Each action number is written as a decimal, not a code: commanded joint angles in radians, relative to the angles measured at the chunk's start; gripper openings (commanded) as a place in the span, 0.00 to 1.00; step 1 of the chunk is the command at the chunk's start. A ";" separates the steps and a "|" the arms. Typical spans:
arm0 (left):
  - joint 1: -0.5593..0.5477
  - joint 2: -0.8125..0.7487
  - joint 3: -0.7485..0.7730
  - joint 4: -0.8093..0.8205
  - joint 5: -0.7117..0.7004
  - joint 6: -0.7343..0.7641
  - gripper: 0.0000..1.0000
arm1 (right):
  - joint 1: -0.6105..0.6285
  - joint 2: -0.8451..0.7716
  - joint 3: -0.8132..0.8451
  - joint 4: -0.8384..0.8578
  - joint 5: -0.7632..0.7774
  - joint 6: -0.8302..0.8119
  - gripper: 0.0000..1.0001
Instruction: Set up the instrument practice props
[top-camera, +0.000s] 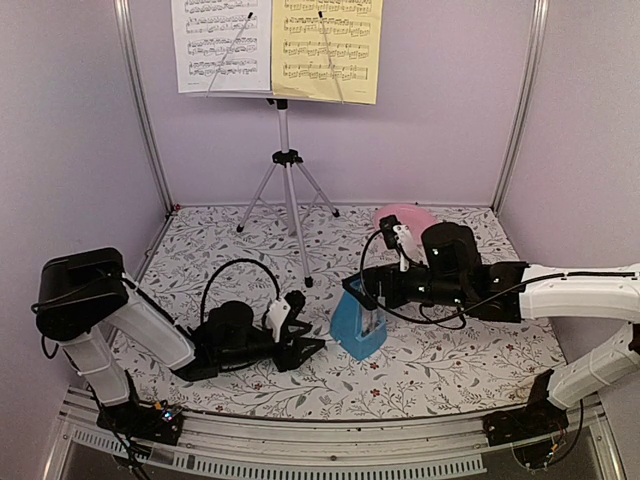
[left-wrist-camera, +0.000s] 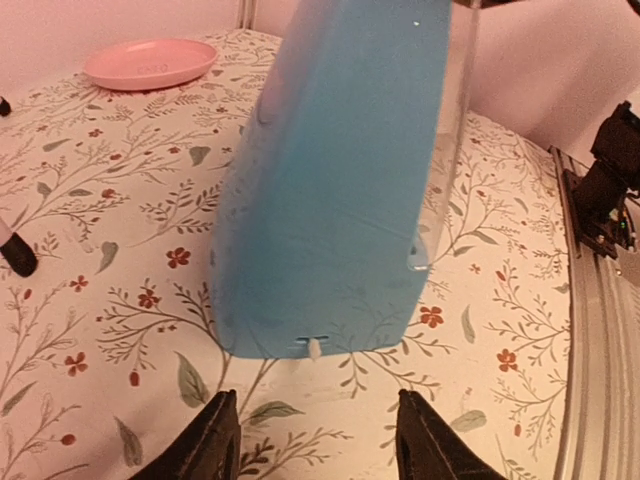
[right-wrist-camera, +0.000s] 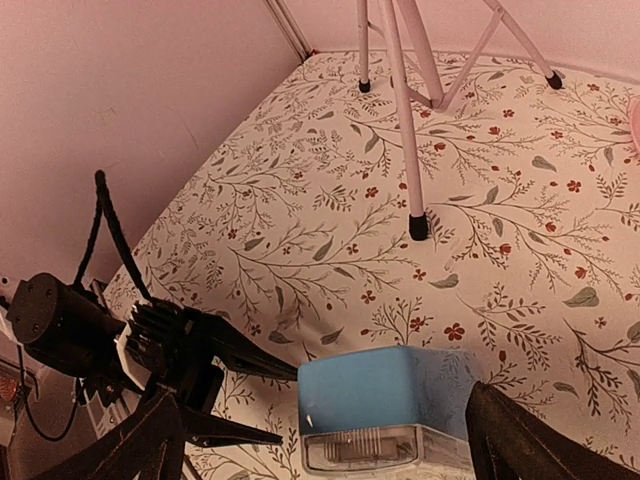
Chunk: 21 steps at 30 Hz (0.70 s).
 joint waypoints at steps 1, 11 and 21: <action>0.061 -0.017 -0.012 -0.075 0.039 0.084 0.58 | 0.028 0.073 0.058 -0.077 0.103 -0.029 1.00; 0.070 0.083 0.013 -0.002 0.019 0.173 0.75 | 0.028 0.172 0.102 -0.066 0.087 -0.041 0.92; 0.083 0.180 0.022 0.159 0.080 0.299 0.87 | 0.028 0.199 0.095 -0.051 0.069 -0.036 0.71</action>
